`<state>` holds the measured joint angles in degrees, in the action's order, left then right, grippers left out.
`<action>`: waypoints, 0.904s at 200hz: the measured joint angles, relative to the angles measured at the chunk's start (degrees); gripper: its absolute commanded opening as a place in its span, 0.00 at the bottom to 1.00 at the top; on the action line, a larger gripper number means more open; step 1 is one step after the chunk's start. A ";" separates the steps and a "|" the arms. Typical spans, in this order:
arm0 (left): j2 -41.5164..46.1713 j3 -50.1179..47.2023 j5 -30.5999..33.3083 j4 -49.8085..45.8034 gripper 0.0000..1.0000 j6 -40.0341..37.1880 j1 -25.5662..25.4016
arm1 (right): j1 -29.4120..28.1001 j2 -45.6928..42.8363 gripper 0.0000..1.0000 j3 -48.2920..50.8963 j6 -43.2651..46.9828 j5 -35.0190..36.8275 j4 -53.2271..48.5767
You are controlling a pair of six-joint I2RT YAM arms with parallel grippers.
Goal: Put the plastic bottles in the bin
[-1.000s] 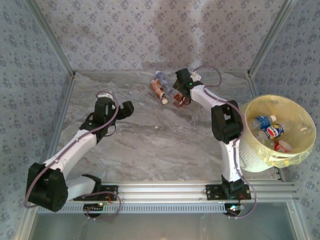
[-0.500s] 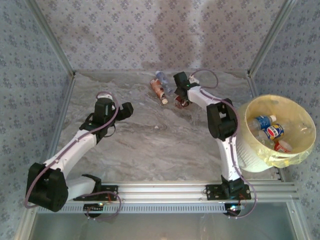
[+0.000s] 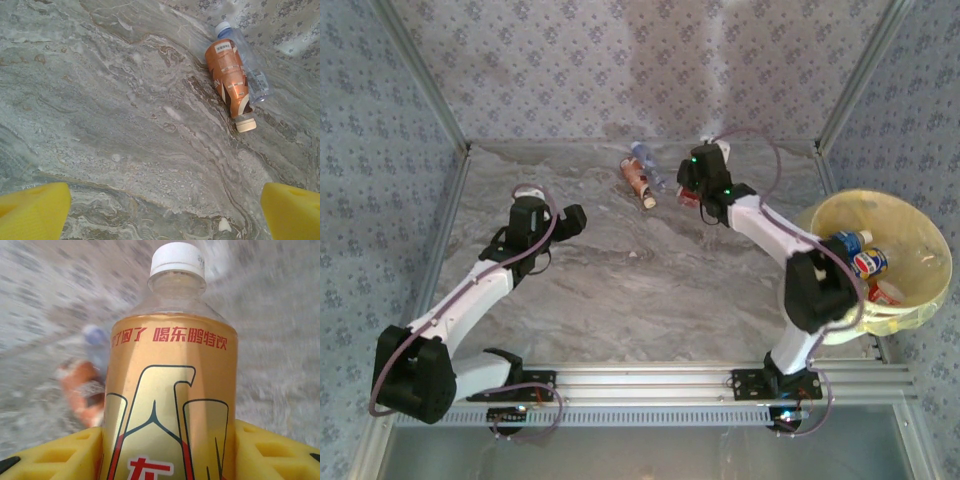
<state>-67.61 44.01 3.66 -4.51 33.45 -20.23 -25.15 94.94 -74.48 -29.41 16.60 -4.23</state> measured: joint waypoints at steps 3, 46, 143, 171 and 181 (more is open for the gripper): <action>0.00 -0.04 0.00 0.02 0.98 0.11 0.00 | -0.13 -1.14 0.45 0.28 0.66 -0.15 0.39; -0.48 -0.15 -0.20 0.46 0.98 1.03 0.00 | -0.90 -15.04 0.45 1.51 10.21 -1.22 1.42; -3.23 -0.17 -2.58 1.92 0.98 3.32 0.00 | 1.84 -36.24 0.45 2.01 25.53 5.18 -10.62; -4.59 -0.17 -3.91 2.64 0.98 4.17 0.00 | 4.87 -40.52 0.46 1.51 25.75 13.64 -17.75; -4.94 -0.17 -4.39 3.10 0.98 4.39 0.00 | 6.54 -42.32 0.46 1.05 25.27 16.87 -20.94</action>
<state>-72.55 43.83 -0.73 -1.41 37.85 -20.23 -18.61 52.62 -73.43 -4.14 33.47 -25.17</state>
